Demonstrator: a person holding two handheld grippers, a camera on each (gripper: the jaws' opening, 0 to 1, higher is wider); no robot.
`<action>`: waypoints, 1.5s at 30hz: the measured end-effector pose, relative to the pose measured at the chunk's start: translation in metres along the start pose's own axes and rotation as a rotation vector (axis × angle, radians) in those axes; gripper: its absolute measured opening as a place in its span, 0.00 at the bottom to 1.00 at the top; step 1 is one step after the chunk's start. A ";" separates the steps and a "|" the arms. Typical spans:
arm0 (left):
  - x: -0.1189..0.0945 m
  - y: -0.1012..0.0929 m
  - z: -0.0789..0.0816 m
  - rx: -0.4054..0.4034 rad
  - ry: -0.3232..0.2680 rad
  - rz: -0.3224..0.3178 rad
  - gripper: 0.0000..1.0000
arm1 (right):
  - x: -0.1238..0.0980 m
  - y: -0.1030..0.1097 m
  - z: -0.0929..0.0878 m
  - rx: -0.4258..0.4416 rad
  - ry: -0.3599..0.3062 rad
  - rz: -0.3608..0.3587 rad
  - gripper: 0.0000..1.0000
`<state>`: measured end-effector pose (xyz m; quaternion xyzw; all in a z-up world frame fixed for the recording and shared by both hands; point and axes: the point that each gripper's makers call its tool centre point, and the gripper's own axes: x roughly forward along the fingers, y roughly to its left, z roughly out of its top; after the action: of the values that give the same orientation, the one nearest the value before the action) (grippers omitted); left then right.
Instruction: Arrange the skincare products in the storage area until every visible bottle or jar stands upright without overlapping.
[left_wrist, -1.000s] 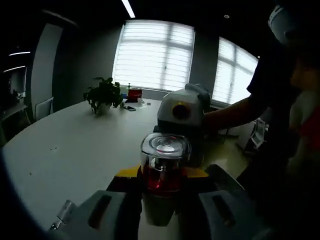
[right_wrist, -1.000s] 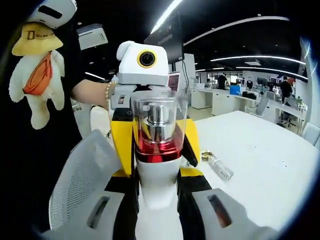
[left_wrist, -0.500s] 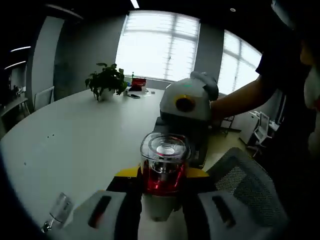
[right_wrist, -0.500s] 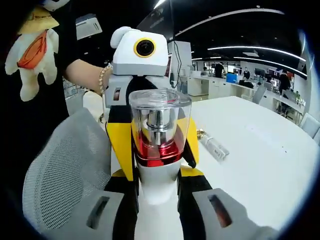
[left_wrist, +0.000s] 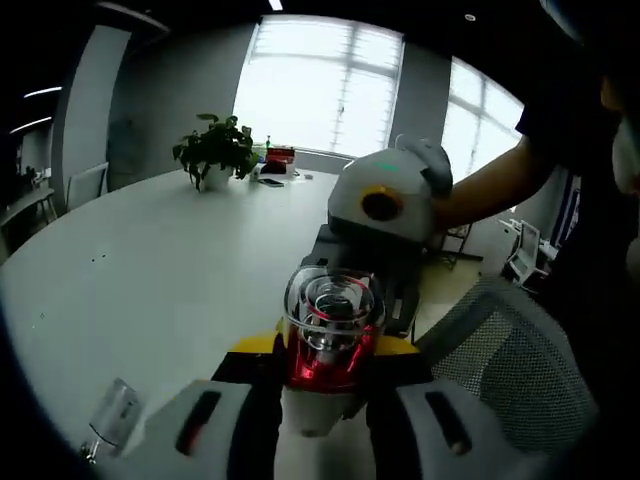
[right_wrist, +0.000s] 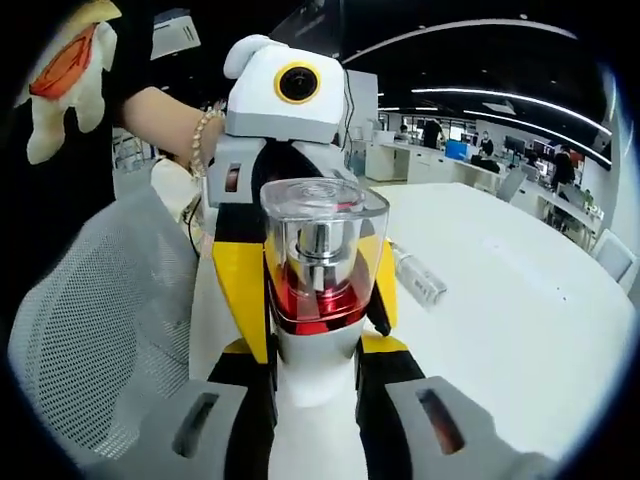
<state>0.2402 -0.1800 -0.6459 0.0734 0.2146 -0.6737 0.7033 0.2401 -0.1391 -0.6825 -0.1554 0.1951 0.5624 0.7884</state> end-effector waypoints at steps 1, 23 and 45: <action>0.001 0.000 0.000 -0.001 0.000 -0.002 0.25 | 0.001 -0.002 -0.002 0.001 0.003 0.001 0.29; 0.009 0.047 0.003 0.048 0.003 -0.017 0.26 | 0.012 -0.053 -0.012 -0.011 -0.001 -0.056 0.29; 0.023 0.078 0.016 0.071 -0.023 0.014 0.28 | 0.010 -0.089 -0.011 0.019 0.008 -0.068 0.29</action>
<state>0.3200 -0.2008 -0.6546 0.0921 0.1817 -0.6767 0.7075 0.3260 -0.1643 -0.6953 -0.1567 0.1983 0.5326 0.8078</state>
